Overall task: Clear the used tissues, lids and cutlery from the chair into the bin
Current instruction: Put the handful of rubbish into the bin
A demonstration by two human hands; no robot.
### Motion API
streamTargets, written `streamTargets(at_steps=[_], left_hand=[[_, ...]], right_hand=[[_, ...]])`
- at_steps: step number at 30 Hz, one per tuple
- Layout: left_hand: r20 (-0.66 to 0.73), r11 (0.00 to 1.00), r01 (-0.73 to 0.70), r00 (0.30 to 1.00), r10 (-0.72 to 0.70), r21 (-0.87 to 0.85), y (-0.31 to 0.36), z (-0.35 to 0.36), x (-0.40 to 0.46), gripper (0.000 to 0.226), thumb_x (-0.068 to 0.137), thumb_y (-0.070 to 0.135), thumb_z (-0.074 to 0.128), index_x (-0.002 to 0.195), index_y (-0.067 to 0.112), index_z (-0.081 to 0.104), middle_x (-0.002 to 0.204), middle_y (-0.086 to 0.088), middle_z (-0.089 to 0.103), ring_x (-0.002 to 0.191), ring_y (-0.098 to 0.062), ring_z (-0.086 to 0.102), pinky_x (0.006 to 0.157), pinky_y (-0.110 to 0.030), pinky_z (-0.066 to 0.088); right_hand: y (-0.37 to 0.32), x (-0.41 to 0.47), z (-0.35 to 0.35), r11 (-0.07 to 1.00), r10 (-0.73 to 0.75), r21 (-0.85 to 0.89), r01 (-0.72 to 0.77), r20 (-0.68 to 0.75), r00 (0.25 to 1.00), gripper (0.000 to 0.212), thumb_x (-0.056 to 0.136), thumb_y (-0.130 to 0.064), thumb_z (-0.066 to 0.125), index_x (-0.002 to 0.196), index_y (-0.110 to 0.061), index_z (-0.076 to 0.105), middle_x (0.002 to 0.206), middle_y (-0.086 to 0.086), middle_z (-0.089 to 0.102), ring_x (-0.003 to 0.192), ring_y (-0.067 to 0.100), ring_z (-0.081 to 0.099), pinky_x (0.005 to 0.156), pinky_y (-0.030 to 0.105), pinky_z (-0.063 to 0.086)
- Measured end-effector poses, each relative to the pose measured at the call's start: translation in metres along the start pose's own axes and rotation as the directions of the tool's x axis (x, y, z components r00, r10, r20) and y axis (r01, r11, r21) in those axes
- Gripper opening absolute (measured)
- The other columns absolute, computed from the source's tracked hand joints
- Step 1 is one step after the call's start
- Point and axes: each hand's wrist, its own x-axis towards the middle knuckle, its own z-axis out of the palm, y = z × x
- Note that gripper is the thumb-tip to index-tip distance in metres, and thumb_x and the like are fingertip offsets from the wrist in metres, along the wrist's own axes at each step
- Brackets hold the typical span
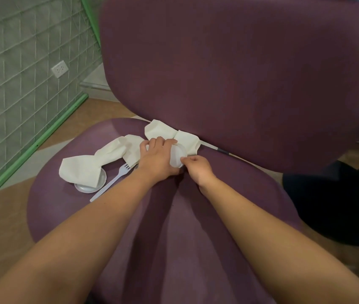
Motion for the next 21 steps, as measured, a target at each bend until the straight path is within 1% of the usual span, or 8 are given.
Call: streamTargets(at_steps=[2,4,6,8,10,15,18,21], left_hand=[[0.011,0.998,0.019,1.0,-0.018,-0.054,0.005,-0.004,-0.004,0.094,0.06,0.07,0.071,0.139,0.028,0.04,0.127,0.001,0.045,0.122,-0.02,0.042,0.103,-0.036,0.018],[0.047,0.987,0.033,0.999,-0.026,-0.157,0.01,-0.009,-0.008,0.095,0.059,0.066,0.077,0.137,0.026,0.041,0.126,-0.002,0.043,0.119,-0.023,0.046,0.098,-0.036,0.03],[0.075,0.951,0.064,0.996,-0.043,-0.302,0.014,-0.017,-0.014,0.093,0.058,0.055,0.085,0.134,0.022,0.042,0.125,-0.005,0.039,0.11,-0.027,0.052,0.087,-0.035,0.041],[0.105,0.892,0.121,0.991,-0.084,-0.435,0.019,-0.024,-0.019,0.091,0.059,0.044,0.089,0.132,0.018,0.041,0.123,-0.004,0.035,0.098,-0.024,0.054,0.078,-0.029,0.04],[0.126,0.836,0.159,0.986,-0.108,-0.526,0.025,-0.03,-0.024,0.09,0.06,0.038,0.09,0.131,0.016,0.039,0.123,-0.004,0.035,0.095,-0.016,0.047,0.08,-0.024,0.035],[0.165,0.7,0.261,0.965,-0.203,-0.665,0.037,-0.038,-0.033,0.089,0.059,0.034,0.091,0.128,0.017,0.038,0.128,-0.004,0.043,0.109,-0.018,0.049,0.089,-0.03,0.043],[0.274,0.624,0.329,0.944,-0.186,-0.709,0.051,-0.047,-0.042,0.087,0.063,0.033,0.09,0.13,0.018,0.037,0.126,-0.001,0.046,0.113,-0.017,0.05,0.084,-0.027,0.045],[0.435,0.388,0.432,0.896,-0.087,-0.814,0.071,-0.06,-0.058,0.072,0.068,0.026,0.088,0.124,0.023,0.043,0.122,0.002,0.053,0.103,-0.012,0.06,0.067,-0.023,0.055]], right_hand=[[0.002,-0.006,-0.005,0.992,-0.023,0.122,0.021,0.014,1.0,0.03,0.07,-0.05,0.063,0.052,-0.027,0.054,0.065,-0.007,0.055,0.074,0.019,0.051,0.094,0.046,0.044],[0.002,-0.017,-0.015,0.976,-0.022,0.217,0.017,0.019,1.0,0.023,0.086,-0.031,0.067,0.069,-0.024,0.053,0.073,-0.004,0.057,0.066,0.014,0.051,0.074,0.031,0.046],[0.007,-0.024,-0.027,0.958,-0.013,0.285,0.006,0.022,1.0,0.014,0.091,-0.025,0.064,0.085,-0.018,0.055,0.083,0.0,0.061,0.063,0.011,0.054,0.059,0.021,0.044],[0.012,-0.033,-0.039,0.945,-0.015,0.327,0.018,-0.012,1.0,0.011,0.093,-0.024,0.062,0.095,-0.016,0.056,0.088,0.0,0.064,0.063,0.011,0.057,0.058,0.022,0.044],[0.018,-0.041,-0.05,0.936,-0.004,0.351,0.019,-0.045,0.999,0.01,0.094,-0.021,0.06,0.101,-0.015,0.057,0.093,0.001,0.065,0.064,0.012,0.058,0.059,0.025,0.043],[0.03,-0.065,-0.078,0.916,0.024,0.401,0.007,-0.07,0.997,0.006,0.095,-0.015,0.056,0.101,-0.015,0.057,0.089,0.003,0.065,0.063,0.011,0.057,0.058,0.024,0.042],[0.036,-0.079,-0.092,0.894,0.036,0.448,0.011,-0.096,0.995,0.005,0.095,-0.015,0.055,0.099,-0.016,0.057,0.081,0.002,0.064,0.064,0.012,0.058,0.06,0.025,0.043],[0.045,-0.096,-0.11,0.852,0.052,0.523,0.021,-0.124,0.991,0.01,0.096,-0.012,0.052,0.105,-0.012,0.057,0.081,0.006,0.064,0.066,0.015,0.059,0.062,0.026,0.046]])
